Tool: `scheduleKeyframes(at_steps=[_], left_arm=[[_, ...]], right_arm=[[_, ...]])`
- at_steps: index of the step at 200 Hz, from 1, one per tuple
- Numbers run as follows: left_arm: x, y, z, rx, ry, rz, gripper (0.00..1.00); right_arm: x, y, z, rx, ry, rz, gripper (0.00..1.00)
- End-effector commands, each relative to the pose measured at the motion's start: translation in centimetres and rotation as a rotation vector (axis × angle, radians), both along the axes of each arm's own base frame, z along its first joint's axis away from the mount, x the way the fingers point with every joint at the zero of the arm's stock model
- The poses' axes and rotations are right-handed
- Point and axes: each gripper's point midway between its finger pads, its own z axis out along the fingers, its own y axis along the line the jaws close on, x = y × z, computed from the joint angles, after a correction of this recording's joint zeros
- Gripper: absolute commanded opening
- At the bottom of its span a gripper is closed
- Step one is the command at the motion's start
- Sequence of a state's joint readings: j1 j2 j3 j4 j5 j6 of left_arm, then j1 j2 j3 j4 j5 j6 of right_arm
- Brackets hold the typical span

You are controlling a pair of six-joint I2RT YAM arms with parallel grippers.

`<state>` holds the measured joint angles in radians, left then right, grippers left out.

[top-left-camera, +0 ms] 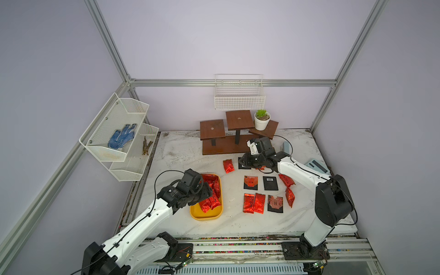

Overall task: Take the tea bags out of the storage box
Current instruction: Place the tea bag at the center of the board, then pick up the tea bag from the storage box.

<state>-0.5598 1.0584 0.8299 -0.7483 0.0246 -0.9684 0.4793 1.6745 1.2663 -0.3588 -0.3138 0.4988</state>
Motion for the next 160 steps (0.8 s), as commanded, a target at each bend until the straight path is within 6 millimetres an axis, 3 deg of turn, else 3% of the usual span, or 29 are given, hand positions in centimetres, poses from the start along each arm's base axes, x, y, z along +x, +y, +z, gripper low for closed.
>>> scheduleKeyframes(at_steps=[1,47,96,118,160], left_arm=[[1.8,-0.1,0.5,0.071,-0.042,-0.023,0.65],[4.4,-2.2,-0.9,0.079,-0.018,-0.048,0.53],[6.1,-3.5,-2.3,0.096,0.006,-0.073,0.51],[6.5,-3.8,-3.9,0.122,0.042,-0.082,0.49],[7.5,-4.6,-5.0,0.130,0.055,-0.094,0.46]], right_arm=[[-2.1,-0.3,1.2,-0.039,-0.048,0.027,0.34],[-6.7,-1.7,3.2,-0.046,-0.097,0.050,0.35],[-11.2,-2.9,3.1,-0.035,-0.093,0.077,0.35],[-12.4,-3.4,3.0,-0.030,-0.091,0.078,0.35],[-13.4,-4.2,3.3,-0.036,-0.100,0.072,0.35]])
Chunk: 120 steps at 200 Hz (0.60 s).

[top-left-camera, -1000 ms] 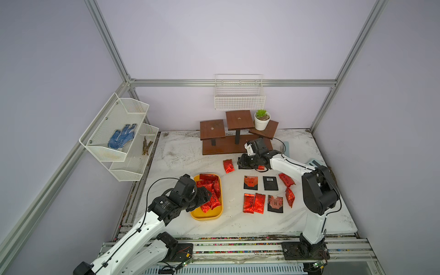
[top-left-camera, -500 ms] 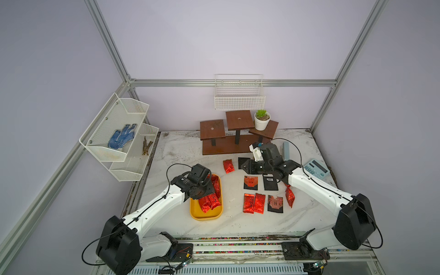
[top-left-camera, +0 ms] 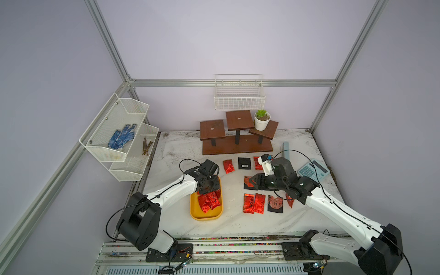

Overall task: Take the tea bags out of the storage box
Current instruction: Pick up the tea bag from the storage box.

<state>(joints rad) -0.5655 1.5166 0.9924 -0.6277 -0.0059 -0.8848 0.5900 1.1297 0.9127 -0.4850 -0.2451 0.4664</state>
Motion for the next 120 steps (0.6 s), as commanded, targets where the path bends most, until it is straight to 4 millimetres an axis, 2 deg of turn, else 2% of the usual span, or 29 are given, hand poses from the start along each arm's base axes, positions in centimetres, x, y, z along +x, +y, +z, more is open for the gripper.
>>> scheduleKeyframes(at_steps=[1,36,67,106,120], left_arm=[[1.6,-1.3,1.1,-0.023,-0.052,-0.033,0.46],[2.1,-1.7,0.0,-0.009,-0.031,-0.040,0.39],[2.1,-1.6,-0.7,0.002,-0.019,-0.038,0.19],[1.7,-1.0,0.2,0.013,-0.034,-0.038,0.00],[1.5,-0.8,0.9,0.019,-0.040,-0.044,0.00]], right_arm=[[-0.6,-0.6,-0.1,-0.014,-0.001,-0.010,0.35],[-0.7,-0.7,-0.4,-0.022,0.005,-0.011,0.35],[-0.7,-0.8,-0.5,-0.023,0.004,-0.015,0.36],[-0.6,-0.8,-0.5,-0.022,0.001,-0.017,0.35],[-0.6,-0.8,-0.5,-0.021,0.003,-0.018,0.35]])
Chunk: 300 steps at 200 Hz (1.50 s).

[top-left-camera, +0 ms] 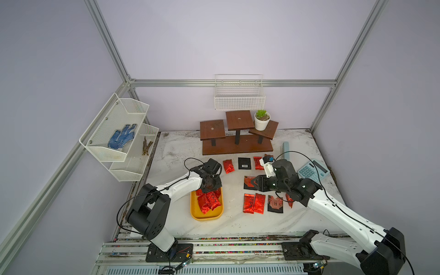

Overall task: Take the tea bags out of the storage box
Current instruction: Pick up the tea bag from the storage box, then place the tea bag at the center of the board.

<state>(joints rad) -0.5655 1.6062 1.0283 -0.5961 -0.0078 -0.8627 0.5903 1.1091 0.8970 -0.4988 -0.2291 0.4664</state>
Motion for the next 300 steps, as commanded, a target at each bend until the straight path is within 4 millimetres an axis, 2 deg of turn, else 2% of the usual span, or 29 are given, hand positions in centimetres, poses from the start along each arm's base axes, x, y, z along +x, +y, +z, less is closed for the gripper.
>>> scheduleKeyframes(at_steps=[1,56,60,76,105,108,142,175,214,257,277,300], left_arm=[[0.2,0.0,2.5,-0.002,-0.054,-0.024,0.00],[-1.1,1.3,6.9,0.016,-0.105,-0.051,0.00],[-1.2,1.4,8.3,-0.002,-0.135,-0.052,0.00],[-1.3,1.3,10.0,-0.007,-0.148,-0.071,0.00],[-0.8,-0.5,13.2,-0.034,-0.180,-0.121,0.00],[-0.5,-1.0,12.6,-0.025,-0.162,-0.129,0.00],[0.7,-4.9,13.6,-0.052,-0.167,-0.197,0.00],[2.2,-8.1,12.0,-0.031,-0.137,-0.243,0.00],[4.0,-10.8,8.0,0.065,-0.082,-0.269,0.00],[5.6,-11.4,3.0,0.188,-0.008,-0.263,0.00],[6.2,-11.4,1.6,0.230,0.006,-0.254,0.00],[6.6,-12.3,1.0,0.235,0.003,-0.258,0.02]], right_arm=[[-0.3,-0.2,-0.2,-0.007,0.001,-0.006,0.35],[-0.3,-0.1,0.4,0.011,-0.010,-0.003,0.35],[-0.3,-0.1,0.5,0.012,-0.012,-0.003,0.35],[-0.3,-0.1,0.8,0.014,-0.018,-0.003,0.35],[-0.4,-0.4,1.1,0.012,-0.032,-0.009,0.35],[-0.4,-0.5,1.1,0.011,-0.033,-0.013,0.35],[-0.7,-1.4,1.4,0.001,-0.061,-0.034,0.35],[-1.5,-2.5,1.3,-0.026,-0.067,-0.048,0.37],[-2.5,-3.8,1.4,-0.029,-0.074,-0.075,0.38],[-3.5,-4.6,1.6,-0.022,-0.075,-0.088,0.38],[-3.9,-5.0,1.4,-0.025,-0.072,-0.094,0.39],[-4.2,-5.3,1.0,-0.032,-0.067,-0.099,0.39]])
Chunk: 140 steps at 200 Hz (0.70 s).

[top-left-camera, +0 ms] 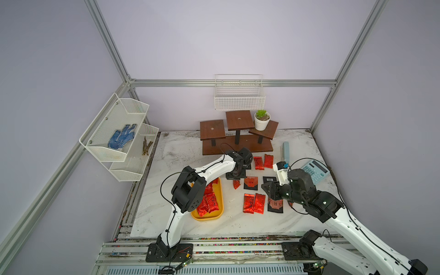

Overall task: Take the tea bags out of the storage box
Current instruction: Place the tea bag at the center of the board.

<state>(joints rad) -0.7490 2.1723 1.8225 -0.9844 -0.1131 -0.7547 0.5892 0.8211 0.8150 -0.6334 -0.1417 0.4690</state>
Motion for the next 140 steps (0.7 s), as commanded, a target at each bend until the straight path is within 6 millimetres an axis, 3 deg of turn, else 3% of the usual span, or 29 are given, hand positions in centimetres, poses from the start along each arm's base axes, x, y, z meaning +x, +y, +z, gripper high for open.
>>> scheduleKeyframes(at_steps=[1,13,27,40,65,93,140], left_arm=[[1.0,-0.5,1.2,0.019,-0.049,-0.012,0.02],[0.9,-1.5,0.8,0.004,-0.043,-0.029,0.16],[0.7,-2.7,0.5,-0.021,-0.030,-0.048,0.43],[0.5,-3.7,0.2,-0.056,-0.020,-0.064,0.54],[0.4,-5.2,0.7,-0.135,-0.024,-0.075,0.60],[0.5,-6.2,2.8,-0.221,-0.067,-0.089,0.63],[0.2,-4.0,6.0,-0.214,-0.118,-0.058,0.63]], right_arm=[[-0.4,-1.0,-1.0,-0.026,0.022,-0.030,0.39],[-0.5,-1.0,-1.0,-0.025,0.023,-0.033,0.39],[-0.5,-1.0,-1.1,-0.024,0.028,-0.034,0.39],[-0.4,-1.0,-1.0,-0.023,0.027,-0.035,0.39],[-0.3,-0.9,-1.2,-0.026,0.034,-0.036,0.39],[-0.3,-0.9,-1.2,-0.029,0.034,-0.039,0.39],[-0.1,-0.2,-0.5,0.003,0.030,-0.020,0.39]])
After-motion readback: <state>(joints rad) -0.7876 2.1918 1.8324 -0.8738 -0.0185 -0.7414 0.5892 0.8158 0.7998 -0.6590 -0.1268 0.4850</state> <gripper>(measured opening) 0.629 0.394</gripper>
